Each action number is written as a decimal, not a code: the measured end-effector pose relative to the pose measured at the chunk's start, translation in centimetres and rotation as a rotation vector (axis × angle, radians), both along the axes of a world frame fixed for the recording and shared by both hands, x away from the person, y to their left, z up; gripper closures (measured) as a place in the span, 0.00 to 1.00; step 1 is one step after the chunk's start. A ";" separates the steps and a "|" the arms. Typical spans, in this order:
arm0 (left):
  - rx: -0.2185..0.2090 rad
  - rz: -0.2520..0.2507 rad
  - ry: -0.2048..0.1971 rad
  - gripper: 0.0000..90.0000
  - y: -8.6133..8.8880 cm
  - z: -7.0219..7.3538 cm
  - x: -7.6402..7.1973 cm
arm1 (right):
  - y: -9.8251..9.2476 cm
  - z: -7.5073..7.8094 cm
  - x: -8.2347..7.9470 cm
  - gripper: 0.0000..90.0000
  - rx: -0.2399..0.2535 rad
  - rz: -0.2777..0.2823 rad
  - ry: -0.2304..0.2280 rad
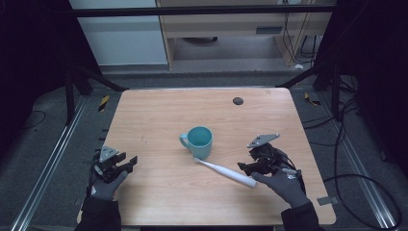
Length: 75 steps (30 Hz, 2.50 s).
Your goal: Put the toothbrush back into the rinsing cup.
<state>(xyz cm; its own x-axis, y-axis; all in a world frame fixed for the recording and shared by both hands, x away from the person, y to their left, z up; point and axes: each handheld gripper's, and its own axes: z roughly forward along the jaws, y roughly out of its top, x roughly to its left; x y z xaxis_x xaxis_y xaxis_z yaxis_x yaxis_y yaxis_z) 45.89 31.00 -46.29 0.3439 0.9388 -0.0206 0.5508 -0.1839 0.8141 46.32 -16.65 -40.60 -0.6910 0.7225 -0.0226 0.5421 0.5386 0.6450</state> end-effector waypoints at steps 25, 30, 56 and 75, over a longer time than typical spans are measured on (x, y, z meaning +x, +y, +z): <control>0.001 -0.010 0.008 0.52 0.0 -0.1 0.1 | 4.3 -2.1 2.1 0.44 -0.198 0.172 0.152; 0.000 -0.010 0.008 0.52 -0.1 -0.2 0.1 | 4.7 -3.0 2.4 0.47 -0.233 0.195 0.181; 0.006 -0.011 0.016 0.52 -0.1 -0.3 0.2 | 6.3 -5.8 3.3 0.66 -0.343 0.253 0.271; 0.003 -0.009 0.016 0.53 -0.1 -0.3 0.2 | 6.5 -5.6 2.8 0.74 -0.333 0.263 0.297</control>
<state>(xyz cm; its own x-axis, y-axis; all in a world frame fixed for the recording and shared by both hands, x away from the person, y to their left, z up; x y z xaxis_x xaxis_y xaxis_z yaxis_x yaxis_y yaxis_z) 46.04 30.86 -46.55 0.3521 0.9357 -0.0233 0.5617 -0.1913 0.8049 49.08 -10.18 -46.24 -0.8597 0.5108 0.0028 0.4946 0.8310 0.2546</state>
